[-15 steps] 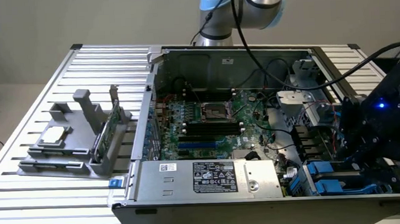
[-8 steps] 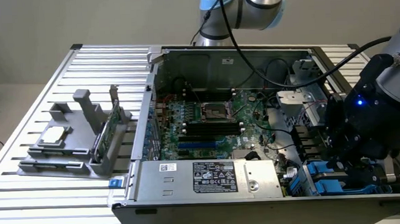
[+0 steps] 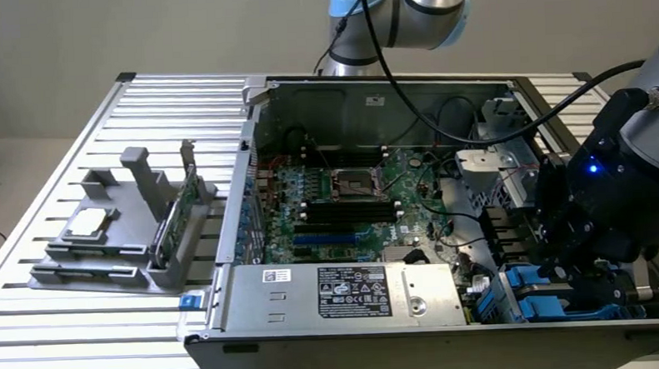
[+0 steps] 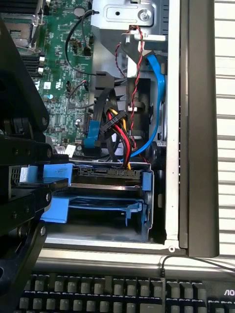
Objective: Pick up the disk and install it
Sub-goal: 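Insert the second disk wire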
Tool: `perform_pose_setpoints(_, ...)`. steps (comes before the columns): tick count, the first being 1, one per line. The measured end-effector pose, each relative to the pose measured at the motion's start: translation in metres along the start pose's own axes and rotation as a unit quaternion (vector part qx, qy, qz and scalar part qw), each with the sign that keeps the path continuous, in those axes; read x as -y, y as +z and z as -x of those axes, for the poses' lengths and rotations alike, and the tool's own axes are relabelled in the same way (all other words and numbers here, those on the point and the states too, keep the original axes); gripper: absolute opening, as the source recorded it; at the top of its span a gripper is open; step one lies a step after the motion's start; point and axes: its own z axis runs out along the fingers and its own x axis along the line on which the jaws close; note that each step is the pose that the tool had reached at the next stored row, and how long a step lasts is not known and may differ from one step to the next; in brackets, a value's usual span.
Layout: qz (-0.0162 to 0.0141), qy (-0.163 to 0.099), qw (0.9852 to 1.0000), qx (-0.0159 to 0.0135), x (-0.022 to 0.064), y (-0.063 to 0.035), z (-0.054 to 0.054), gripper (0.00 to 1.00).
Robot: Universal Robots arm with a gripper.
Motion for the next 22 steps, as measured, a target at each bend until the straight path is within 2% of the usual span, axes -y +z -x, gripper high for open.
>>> perform_pose_setpoints(10,0.0005,0.004,1.0000,0.0004,0.0002,-0.0013,-0.003,0.26)
perform_pose_setpoints(12,0.0004,0.003,1.0000,0.0019,0.0000,-0.0048,-0.005,0.26)
perform_pose_setpoints(15,0.0002,0.003,1.0000,0.0067,-0.0006,-0.0109,-0.009,0.26)
perform_pose_setpoints(17,0.0001,0.003,0.9999,0.0110,-0.0010,-0.0148,-0.012,0.26)
perform_pose_setpoints(19,-0.0001,0.002,0.9998,0.0182,-0.0015,-0.0185,-0.016,0.26)
perform_pose_setpoints(22,-0.0006,0.001,0.9995,0.0311,-0.0023,-0.0234,-0.024,0.26)
